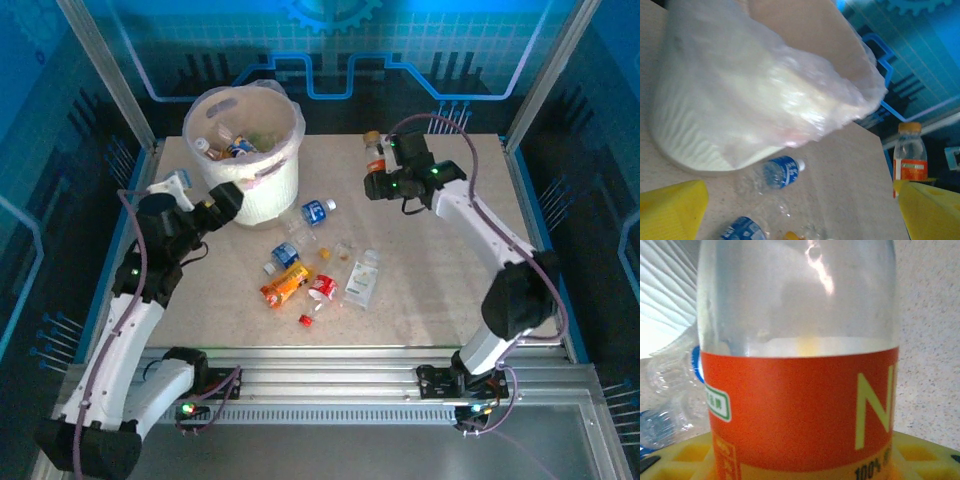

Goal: Put the plastic bottles in the bin

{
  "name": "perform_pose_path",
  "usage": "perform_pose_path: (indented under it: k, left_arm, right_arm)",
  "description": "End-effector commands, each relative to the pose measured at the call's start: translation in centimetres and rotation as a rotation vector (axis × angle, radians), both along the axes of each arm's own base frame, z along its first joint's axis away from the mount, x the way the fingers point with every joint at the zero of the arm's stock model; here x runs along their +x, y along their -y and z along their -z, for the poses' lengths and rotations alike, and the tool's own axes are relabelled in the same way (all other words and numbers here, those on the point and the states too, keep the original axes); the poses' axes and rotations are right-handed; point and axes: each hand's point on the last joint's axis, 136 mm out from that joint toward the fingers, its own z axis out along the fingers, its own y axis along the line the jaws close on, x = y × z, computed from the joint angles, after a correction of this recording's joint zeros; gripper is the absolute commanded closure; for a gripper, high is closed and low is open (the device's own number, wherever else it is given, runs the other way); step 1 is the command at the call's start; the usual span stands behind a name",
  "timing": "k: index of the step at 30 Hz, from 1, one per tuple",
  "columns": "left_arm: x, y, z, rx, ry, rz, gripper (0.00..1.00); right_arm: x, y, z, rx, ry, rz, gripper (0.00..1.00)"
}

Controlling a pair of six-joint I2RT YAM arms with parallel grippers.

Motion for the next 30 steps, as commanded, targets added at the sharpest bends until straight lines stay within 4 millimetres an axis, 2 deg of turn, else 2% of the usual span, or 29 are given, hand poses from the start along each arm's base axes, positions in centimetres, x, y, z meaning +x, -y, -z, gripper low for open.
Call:
perform_pose_path:
  k: [1,8,15,19,24,30]
  left_arm:
    - [0.5,2.9,-3.7,0.012,0.106,0.080,0.01]
    - [1.5,9.9,-5.3,0.003,0.171,0.296,0.01]
    - [0.5,16.6,-8.7,-0.083,0.323,0.552,0.01]
    - [0.4,18.8,-9.7,-0.103,0.357,0.621,0.01]
    - [0.9,20.4,-10.5,-0.113,0.364,0.663,0.01]
    - [0.7,21.8,-11.1,-0.128,0.377,0.714,0.01]
  right_arm:
    - [-1.3,-0.9,-2.9,0.040,0.117,-0.045,0.54]
    - [-5.7,-3.1,-7.3,0.107,0.289,-0.176,0.54]
    - [-9.3,-5.6,-9.4,0.163,0.402,-0.306,0.55]
    - [-10.7,-6.8,-10.1,0.192,0.443,-0.373,0.54]
    - [-12.4,-8.3,-10.8,0.206,0.480,-0.447,0.54]
    - [-13.4,-9.5,-11.1,0.203,0.492,-0.495,0.54]
